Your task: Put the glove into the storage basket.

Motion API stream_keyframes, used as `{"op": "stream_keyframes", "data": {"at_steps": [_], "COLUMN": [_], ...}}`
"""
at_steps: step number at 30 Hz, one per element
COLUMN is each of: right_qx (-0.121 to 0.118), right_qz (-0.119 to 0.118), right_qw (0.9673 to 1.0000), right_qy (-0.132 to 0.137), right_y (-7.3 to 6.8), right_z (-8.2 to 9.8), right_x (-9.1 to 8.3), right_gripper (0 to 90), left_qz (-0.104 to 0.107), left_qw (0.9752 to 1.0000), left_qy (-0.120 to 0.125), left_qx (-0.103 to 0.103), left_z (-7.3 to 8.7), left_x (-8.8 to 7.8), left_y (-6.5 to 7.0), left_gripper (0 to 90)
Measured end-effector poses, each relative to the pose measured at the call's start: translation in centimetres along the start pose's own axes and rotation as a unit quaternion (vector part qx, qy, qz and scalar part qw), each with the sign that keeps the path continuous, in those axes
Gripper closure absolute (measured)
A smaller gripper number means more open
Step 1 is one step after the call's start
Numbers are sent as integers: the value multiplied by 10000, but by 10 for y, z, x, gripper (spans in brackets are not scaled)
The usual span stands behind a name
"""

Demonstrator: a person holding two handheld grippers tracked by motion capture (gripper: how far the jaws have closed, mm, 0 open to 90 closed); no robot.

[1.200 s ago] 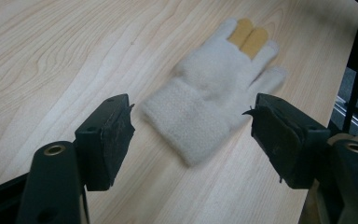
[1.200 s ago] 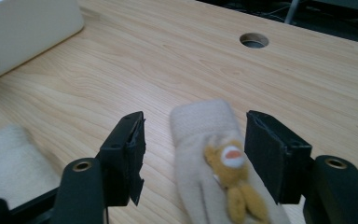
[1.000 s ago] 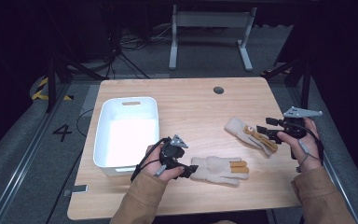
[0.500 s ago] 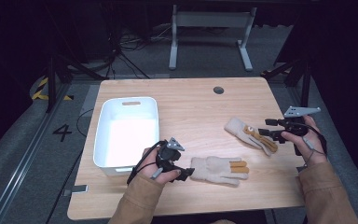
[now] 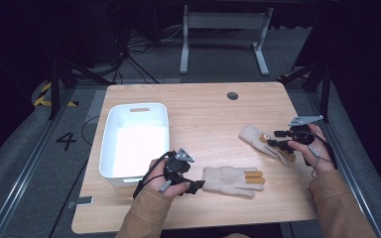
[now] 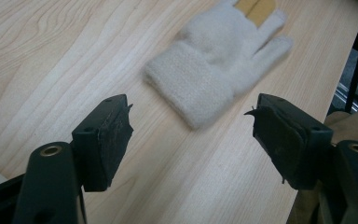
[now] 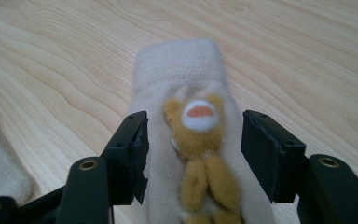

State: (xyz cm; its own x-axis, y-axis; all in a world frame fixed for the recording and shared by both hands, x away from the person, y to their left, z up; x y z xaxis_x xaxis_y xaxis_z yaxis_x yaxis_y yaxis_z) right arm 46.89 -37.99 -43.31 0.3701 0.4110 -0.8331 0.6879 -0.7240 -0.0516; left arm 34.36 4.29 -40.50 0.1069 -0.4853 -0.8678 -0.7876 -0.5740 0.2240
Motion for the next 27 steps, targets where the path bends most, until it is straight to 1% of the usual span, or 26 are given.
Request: {"op": "stream_keyframes", "data": {"at_steps": [3, 4, 6, 7, 9, 12, 14, 15, 18, 22, 27], "right_qx": [11, 32, -1, 17, -38, -155, -168, -128, -33, -3, 8], "right_qz": [-11, 8, 74, 65, 25, 98, 129, 147, 148, 128, 153], "right_qw": [10000, 10000, 9999, 9999, 9999, 9995, 9993, 9991, 9993, 9994, 9995], "right_qy": [-6, -35, -95, -104, -158, -244, -310, -368, -340, -312, -262], "right_y": [1, 1, 1, 1, 1, -2, -2, -3, -2, -2, -2], "right_z": [-1, 0, 1, 1, 2, 1, 1, 1, 2, 3, 4], "right_x": [6, 8, 11, 12, 16, 22, 26, 28, 28, 27, 27], "right_gripper": [447, 450, 460, 465, 470, 486, 510, 529, 590, 660, 691], "left_qz": [-4, -6, -14, -16, -10, 19, 19, 15, 3, 14, 28], "left_qw": [10000, 10000, 10000, 10000, 10000, 10000, 10000, 10000, 10000, 10000, 10000], "left_qy": [15, 16, 14, 15, -10, -30, -26, -20, -6, -24, -12], "left_qx": [-35, -41, -39, -50, -24, 5, 7, 4, -16, 4, -13], "left_z": [1, 2, 2, 2, 2, 2, 3, 3, 3, 3, 3], "left_x": [0, -1, -1, -1, -1, 0, -1, -1, -1, -1, -1], "left_y": [-1, -1, -1, -1, -1, 0, 0, 0, -2, -1, -2], "left_gripper": [282, 282, 282, 283, 287, 297, 298, 298, 298, 298, 300]}}
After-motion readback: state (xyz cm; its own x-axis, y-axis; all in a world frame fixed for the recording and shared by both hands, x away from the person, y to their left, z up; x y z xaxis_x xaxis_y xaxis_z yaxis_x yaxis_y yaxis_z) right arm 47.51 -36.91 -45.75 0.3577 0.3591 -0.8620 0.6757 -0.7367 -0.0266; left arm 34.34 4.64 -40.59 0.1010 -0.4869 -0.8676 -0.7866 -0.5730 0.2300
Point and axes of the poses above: each handheld gripper's, and its own axes: x roughly forward along the jaws, z roughly out of its underside, y roughly to its right, the point moved 1 cm from there along x, roughly forward along the jaws, and after that the axes turned 14 degrees about -y, right-handed, at the moved point
